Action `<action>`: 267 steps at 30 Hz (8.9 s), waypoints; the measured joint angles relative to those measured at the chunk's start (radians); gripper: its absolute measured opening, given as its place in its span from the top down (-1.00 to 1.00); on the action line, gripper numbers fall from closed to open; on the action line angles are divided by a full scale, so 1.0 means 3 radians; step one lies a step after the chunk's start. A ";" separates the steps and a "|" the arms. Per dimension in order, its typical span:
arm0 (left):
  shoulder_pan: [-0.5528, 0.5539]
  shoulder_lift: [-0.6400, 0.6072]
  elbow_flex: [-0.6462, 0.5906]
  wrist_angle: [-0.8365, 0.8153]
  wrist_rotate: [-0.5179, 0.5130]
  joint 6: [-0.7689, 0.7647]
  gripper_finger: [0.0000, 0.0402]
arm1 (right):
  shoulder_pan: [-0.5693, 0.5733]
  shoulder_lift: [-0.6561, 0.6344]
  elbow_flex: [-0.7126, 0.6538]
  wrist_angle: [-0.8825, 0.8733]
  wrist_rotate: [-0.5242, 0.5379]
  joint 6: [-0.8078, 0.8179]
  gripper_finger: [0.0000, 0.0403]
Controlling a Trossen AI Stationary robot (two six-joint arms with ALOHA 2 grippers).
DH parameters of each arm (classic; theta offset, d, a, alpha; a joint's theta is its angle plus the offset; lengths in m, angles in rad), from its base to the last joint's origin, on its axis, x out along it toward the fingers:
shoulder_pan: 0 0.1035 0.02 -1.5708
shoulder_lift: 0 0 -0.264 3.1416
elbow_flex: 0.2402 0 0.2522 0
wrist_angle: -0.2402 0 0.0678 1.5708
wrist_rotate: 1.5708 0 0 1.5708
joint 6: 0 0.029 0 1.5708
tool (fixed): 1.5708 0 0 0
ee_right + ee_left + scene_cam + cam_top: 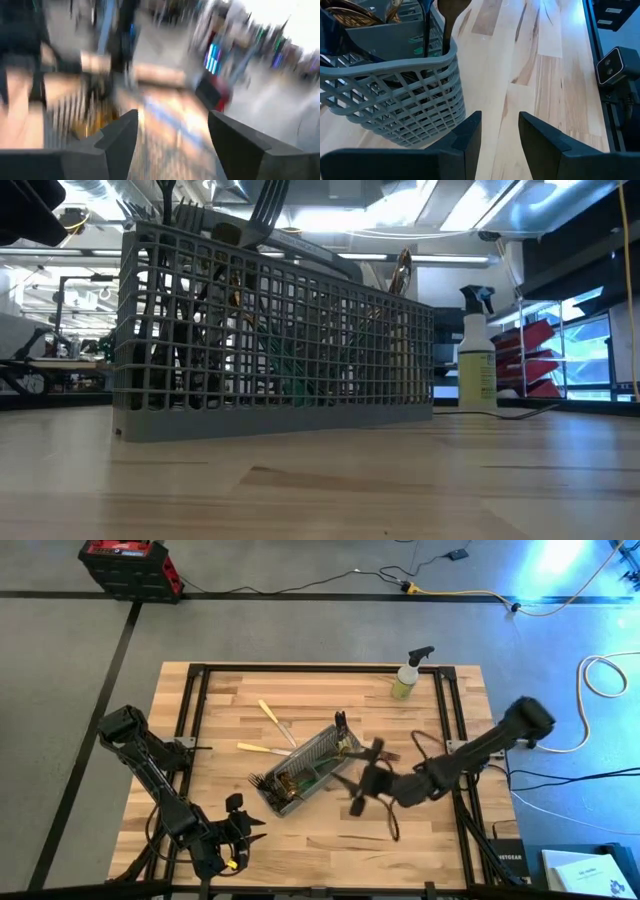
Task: Sort silverware
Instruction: Put the fork into the silverware tray, then put the table knife into the silverware tray
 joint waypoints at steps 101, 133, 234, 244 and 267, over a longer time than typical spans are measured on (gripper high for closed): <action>0.0043 -0.0004 -0.0001 -0.0017 -0.0034 -0.0010 0.43 | -0.0719 0.0834 0.1252 -0.0281 -0.0175 -0.6042 1.00; -0.0108 0.0001 -0.0289 0.0072 -0.0071 -0.0534 0.43 | -0.0453 0.1696 0.1346 0.0667 -0.0535 -0.8231 0.89; 0.1686 -0.0392 -0.0756 0.0599 0.0349 0.1402 0.43 | 0.0625 0.0572 -0.0523 -0.1152 -0.1605 0.1826 1.00; 0.2569 -0.0851 -0.0773 -0.0357 0.1646 0.2406 0.43 | 0.0782 0.0573 -0.0523 -0.1110 -0.1824 0.1804 1.00; 0.3619 -0.0841 -0.0778 -0.0712 0.2350 0.3513 0.06 | 0.0775 0.0576 -0.0523 -0.1113 -0.1677 0.1734 1.00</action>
